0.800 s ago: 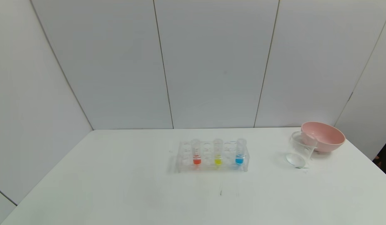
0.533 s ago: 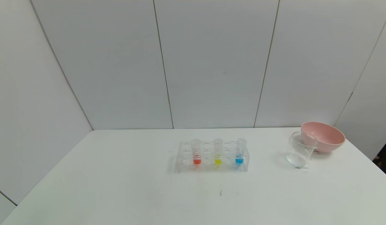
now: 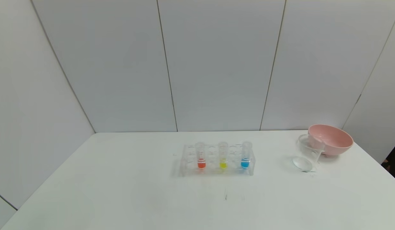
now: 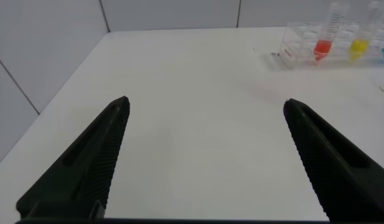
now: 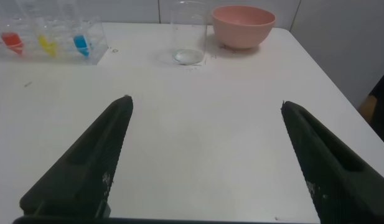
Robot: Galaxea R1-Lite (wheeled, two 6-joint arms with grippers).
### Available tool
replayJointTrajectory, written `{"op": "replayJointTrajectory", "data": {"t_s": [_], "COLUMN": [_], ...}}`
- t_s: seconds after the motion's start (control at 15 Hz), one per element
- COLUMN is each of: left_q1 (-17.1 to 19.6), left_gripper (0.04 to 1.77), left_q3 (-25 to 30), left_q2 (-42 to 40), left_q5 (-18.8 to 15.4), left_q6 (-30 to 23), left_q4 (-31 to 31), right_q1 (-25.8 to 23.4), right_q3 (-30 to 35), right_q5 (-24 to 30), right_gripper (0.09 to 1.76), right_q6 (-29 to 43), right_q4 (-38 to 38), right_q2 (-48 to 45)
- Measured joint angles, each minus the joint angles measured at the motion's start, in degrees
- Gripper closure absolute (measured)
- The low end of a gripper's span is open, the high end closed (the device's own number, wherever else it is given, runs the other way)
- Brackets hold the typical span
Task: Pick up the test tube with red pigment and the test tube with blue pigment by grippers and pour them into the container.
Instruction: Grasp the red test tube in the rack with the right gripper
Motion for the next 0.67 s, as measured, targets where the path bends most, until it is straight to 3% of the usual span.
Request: {"op": "replayJointTrajectory", "data": {"t_s": [0.67], "left_q1": [0.0], "left_gripper": [0.05], "left_q3": [0.0], "left_q2": [0.0], "left_q5": [0.0], "left_q6": [0.02], "left_q4": [0.0], "right_q1": [0.0], "right_q3": [-0.11], "right_q5": [-0.22], "right_gripper": [0.14], "right_q6": [0.5], "right_q4": [-0.06], "right_q2": [0.0]}}
